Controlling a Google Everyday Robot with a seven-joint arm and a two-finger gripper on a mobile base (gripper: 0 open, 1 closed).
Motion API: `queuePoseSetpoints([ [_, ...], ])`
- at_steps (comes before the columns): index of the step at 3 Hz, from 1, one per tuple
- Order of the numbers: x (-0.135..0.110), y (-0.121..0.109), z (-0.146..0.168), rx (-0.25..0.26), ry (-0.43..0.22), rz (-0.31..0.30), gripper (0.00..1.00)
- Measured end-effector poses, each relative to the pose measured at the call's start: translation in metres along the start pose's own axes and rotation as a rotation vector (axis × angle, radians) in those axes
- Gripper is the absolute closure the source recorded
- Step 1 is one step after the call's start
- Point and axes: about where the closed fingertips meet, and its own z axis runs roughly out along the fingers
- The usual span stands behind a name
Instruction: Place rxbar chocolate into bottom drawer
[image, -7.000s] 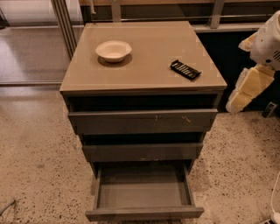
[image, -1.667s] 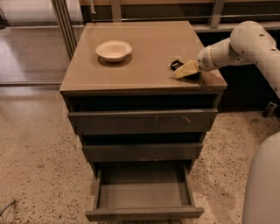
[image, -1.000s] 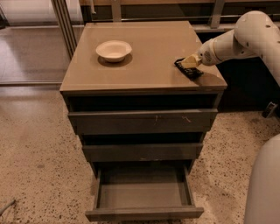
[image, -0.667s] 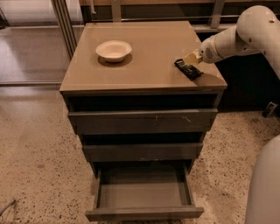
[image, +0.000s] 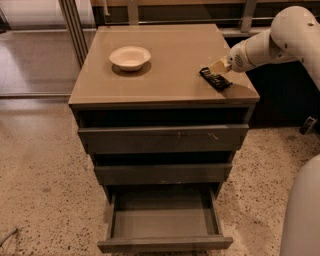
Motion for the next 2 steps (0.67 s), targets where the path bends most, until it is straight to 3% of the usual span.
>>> queuePoseSetpoints([
  [2, 0.0124, -0.0063, 0.0077, 0.025, 0.010, 0.004, 0.37],
])
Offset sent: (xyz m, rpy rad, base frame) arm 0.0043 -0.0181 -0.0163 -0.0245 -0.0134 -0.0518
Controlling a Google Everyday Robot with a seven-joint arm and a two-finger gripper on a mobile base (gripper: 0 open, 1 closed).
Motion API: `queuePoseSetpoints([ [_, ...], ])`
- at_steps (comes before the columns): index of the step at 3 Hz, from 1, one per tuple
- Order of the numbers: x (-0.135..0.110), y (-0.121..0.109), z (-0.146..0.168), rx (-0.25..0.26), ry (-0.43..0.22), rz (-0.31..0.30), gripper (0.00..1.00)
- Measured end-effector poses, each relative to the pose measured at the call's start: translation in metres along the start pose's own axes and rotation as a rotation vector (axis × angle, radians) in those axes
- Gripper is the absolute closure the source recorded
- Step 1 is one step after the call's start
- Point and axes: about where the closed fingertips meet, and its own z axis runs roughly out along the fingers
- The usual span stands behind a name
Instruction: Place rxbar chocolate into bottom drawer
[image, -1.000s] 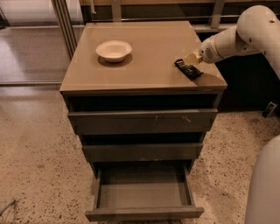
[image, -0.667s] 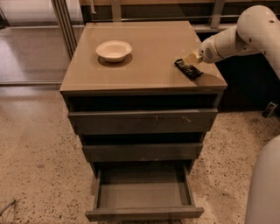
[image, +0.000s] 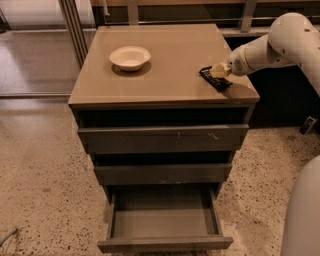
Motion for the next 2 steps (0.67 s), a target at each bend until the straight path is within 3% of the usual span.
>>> queuePoseSetpoints([
  [1, 0.0038, -0.0036, 0.0017, 0.013, 0.006, 0.007, 0.14],
  [2, 0.0038, -0.0037, 0.0017, 0.013, 0.006, 0.007, 0.00],
])
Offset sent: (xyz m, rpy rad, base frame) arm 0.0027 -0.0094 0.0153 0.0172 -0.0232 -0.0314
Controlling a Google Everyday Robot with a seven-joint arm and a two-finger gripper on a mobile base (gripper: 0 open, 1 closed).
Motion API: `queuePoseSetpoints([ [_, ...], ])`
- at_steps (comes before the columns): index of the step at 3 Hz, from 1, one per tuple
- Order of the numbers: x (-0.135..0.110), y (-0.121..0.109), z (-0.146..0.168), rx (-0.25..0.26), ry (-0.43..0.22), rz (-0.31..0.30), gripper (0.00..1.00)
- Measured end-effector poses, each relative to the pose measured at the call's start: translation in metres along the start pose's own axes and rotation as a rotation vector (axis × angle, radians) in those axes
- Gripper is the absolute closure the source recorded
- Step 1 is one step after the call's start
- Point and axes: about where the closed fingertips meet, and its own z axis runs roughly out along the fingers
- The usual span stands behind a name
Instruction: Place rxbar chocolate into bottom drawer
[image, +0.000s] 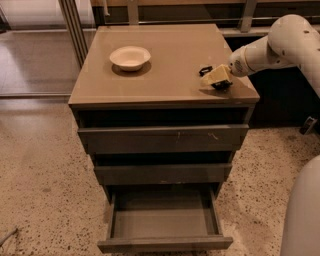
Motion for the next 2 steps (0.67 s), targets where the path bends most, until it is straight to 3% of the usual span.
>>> queuePoseSetpoints([
  [2, -0.0022, -0.0028, -0.0014, 0.006, -0.001, 0.031, 0.00],
])
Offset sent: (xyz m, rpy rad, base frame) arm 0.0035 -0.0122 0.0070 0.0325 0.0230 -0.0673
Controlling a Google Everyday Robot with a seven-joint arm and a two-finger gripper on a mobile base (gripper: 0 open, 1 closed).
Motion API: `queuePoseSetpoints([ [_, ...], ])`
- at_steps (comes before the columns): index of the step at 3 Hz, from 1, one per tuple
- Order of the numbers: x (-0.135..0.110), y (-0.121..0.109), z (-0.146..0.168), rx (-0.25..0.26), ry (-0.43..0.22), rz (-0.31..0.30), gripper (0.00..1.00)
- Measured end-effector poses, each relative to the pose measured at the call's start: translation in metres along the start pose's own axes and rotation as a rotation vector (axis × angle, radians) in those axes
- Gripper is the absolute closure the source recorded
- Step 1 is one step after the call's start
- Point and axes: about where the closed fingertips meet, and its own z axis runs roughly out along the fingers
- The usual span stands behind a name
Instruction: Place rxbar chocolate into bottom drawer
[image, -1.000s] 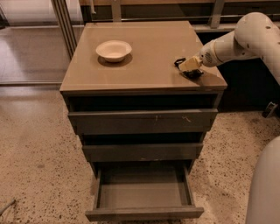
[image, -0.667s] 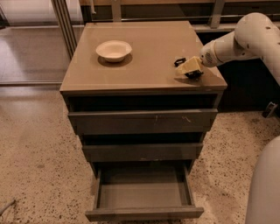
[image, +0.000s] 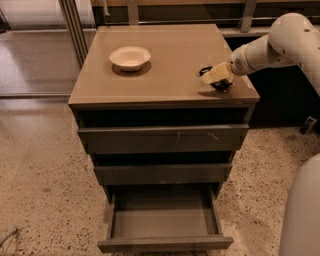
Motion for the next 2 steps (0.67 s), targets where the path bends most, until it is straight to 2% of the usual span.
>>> queuePoseSetpoints([
  [2, 0.0077, -0.0114, 0.0069, 0.034, 0.018, 0.049, 0.00],
])
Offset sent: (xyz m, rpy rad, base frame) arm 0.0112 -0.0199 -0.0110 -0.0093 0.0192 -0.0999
